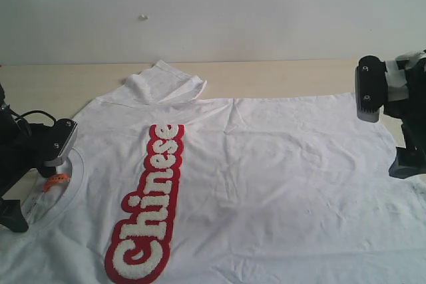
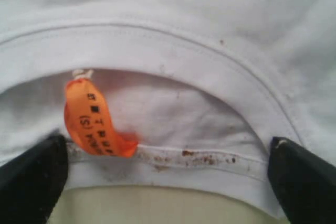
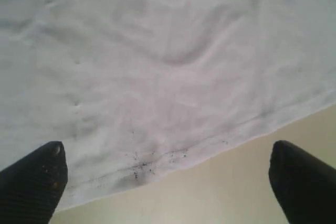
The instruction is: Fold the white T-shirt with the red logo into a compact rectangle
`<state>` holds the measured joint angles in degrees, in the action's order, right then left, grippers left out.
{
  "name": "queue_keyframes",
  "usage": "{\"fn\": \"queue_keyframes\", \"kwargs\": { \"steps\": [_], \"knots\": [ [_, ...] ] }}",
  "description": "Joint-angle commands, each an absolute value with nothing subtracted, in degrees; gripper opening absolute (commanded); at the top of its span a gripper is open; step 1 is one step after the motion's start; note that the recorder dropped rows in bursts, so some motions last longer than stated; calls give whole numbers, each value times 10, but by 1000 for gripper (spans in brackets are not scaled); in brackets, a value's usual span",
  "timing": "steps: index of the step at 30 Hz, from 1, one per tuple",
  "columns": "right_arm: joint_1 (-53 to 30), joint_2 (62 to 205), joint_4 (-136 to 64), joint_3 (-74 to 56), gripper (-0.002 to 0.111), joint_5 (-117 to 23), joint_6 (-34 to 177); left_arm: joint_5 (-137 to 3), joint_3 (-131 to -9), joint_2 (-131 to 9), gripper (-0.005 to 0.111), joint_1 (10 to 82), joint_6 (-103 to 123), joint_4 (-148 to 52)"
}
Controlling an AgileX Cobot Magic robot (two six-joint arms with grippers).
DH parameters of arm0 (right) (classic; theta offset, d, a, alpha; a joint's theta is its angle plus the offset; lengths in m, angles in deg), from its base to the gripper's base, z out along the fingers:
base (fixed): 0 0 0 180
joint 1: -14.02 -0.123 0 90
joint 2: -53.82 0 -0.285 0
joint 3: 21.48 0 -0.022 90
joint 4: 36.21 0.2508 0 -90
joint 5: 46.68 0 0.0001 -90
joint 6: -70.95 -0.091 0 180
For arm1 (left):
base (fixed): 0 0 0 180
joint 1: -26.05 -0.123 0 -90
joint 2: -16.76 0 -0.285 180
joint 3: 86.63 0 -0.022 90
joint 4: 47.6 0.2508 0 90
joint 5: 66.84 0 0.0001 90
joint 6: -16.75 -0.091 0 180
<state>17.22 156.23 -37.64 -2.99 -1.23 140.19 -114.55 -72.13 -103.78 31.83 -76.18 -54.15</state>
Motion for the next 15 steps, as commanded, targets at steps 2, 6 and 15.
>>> {"fn": "queue_keyframes", "kwargs": {
  "steps": [2,6,15],
  "knots": [
    [172,1589,-422,-35,105,-36,1400,-1144,-722,-1046,105,319,-760,-545],
    [195,1614,-448,-38,105,-52,1403,-1144,-722,-1046,105,319,-760,-545],
    [260,1672,-344,-93,105,33,1524,-1144,-722,-1046,105,319,-760,-545]
  ]
}}
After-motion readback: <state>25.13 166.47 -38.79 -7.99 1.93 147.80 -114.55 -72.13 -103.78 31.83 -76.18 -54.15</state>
